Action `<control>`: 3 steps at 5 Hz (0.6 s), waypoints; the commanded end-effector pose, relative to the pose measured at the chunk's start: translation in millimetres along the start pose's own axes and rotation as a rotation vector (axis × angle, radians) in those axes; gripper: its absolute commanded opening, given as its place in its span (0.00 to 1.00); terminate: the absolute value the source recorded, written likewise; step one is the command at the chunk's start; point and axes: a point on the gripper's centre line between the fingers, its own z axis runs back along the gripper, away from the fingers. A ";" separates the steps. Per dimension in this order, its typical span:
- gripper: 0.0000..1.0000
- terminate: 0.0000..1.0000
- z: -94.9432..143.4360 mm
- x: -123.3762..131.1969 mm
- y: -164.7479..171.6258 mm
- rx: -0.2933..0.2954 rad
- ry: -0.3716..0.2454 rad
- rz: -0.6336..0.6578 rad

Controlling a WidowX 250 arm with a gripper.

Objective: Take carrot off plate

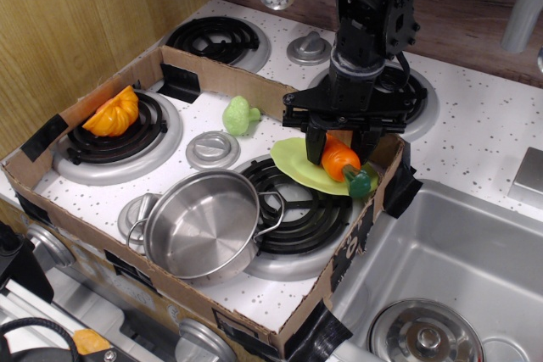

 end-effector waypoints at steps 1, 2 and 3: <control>0.00 0.00 26.0 12.5 -6.4 -0.015 -0.036 -0.014; 0.00 0.00 49.7 5.3 13.4 0.028 -0.099 -0.007; 0.00 0.00 67.2 2.9 41.4 0.050 -0.162 0.000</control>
